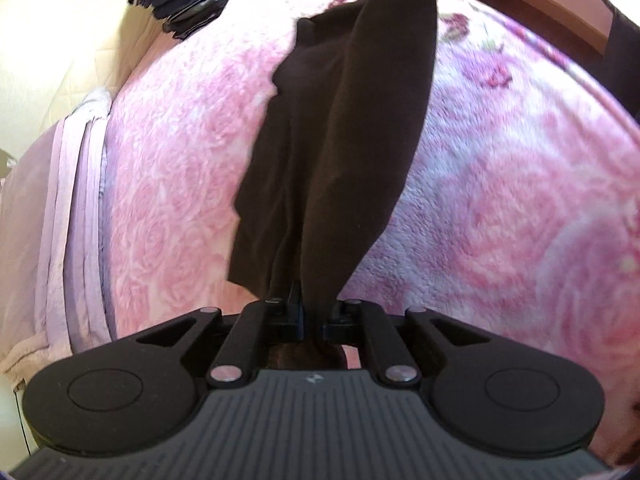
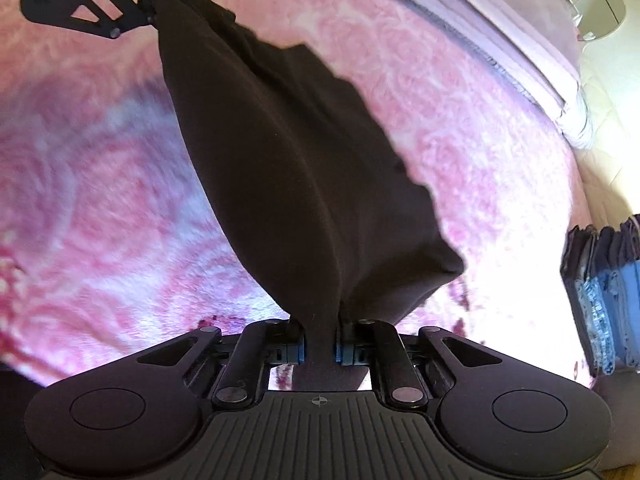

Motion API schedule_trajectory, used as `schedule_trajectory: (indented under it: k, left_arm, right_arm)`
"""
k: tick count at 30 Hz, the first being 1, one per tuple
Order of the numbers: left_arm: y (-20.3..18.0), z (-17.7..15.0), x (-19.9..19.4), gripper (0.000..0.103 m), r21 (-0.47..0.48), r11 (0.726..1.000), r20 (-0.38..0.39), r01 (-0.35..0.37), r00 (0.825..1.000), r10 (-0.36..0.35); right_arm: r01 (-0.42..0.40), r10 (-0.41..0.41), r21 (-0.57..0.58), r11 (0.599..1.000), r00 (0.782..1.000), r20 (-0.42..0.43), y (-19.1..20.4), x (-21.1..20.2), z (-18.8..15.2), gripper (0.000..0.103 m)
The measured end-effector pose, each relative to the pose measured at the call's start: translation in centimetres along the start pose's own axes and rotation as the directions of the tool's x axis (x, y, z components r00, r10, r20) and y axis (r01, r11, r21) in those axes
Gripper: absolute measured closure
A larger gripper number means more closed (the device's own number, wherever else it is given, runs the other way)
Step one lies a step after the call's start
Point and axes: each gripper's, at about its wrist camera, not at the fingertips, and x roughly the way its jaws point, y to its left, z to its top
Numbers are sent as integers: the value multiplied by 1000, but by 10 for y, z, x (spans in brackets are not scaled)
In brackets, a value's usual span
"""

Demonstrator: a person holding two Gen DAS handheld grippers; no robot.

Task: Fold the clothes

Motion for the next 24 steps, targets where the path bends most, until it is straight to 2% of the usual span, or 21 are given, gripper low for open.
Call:
schedule_trajectory:
  k: [5, 10, 24]
  left_arm:
    - [11, 4, -22, 98, -5, 1000, -11, 6, 1000, -6]
    - [22, 8, -27, 98, -22, 1000, -23, 7, 1000, -7]
    - [25, 9, -31, 97, -6, 1000, -26, 18, 1000, -18]
  right_arm:
    - [-20, 20, 29, 999, 1000, -14, -9, -32, 13, 92]
    - [-30, 30, 30, 999, 999, -17, -11, -50, 20, 92]
    - [-31, 32, 19, 999, 999, -12, -10, -61, 21, 92]
